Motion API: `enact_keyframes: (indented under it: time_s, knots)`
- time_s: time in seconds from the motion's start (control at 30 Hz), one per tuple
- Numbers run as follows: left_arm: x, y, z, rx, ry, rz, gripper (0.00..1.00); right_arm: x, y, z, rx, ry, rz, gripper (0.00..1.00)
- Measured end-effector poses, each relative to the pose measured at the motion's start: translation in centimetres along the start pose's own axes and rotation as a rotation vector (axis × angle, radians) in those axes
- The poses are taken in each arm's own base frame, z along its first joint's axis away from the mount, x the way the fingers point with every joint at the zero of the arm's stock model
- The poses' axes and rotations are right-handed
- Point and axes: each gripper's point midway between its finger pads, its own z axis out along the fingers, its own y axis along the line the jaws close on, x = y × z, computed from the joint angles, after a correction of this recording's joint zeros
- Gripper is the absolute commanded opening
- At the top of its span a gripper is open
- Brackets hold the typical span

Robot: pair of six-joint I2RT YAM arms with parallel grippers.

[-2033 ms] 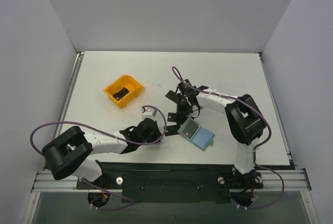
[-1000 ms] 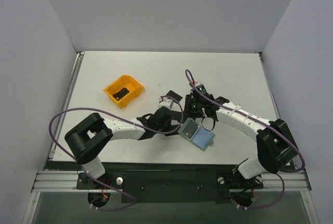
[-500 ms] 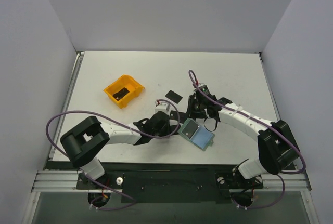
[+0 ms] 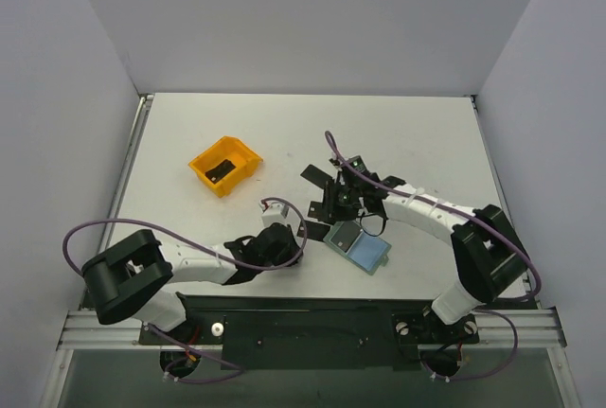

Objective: Put the credit cards into the card holder
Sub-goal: Move the credit card to the corner of the board.

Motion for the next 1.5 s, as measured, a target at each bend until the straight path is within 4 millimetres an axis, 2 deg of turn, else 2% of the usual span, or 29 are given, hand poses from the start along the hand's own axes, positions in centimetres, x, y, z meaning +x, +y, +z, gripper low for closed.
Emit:
enact_keyframes:
  time_s: [0.13, 0.33, 0.73, 1.0, 1.17, 1.5]
  knots:
    - [0.1, 1.6, -1.6, -0.069, 0.012, 0.000, 0.21, 1.7, 1.6, 2.4, -0.042, 0.083, -0.031, 0.26]
    - [-0.1, 4.1, -3.4, -0.173, 0.013, 0.031, 0.22, 4.2, 1.0, 5.1, -0.020, 0.177, -0.010, 0.26]
    - [-0.3, 5.2, -4.2, -0.221, 0.009, 0.048, 0.22, 3.0, 0.5, 5.5, 0.016, 0.126, -0.024, 0.27]
    - [-0.3, 5.4, -4.3, -0.228, 0.009, 0.050, 0.22, 0.3, 1.6, 5.8, 0.011, 0.066, -0.051, 0.26]
    - [-0.3, 5.5, -4.4, -0.232, 0.008, 0.052, 0.22, 1.0, 0.3, 6.7, 0.063, 0.088, -0.045, 0.26]
    - [-0.3, 5.5, -4.4, -0.232, 0.009, 0.053, 0.22, 1.0, -0.1, 6.6, 0.091, 0.090, -0.048, 0.26]
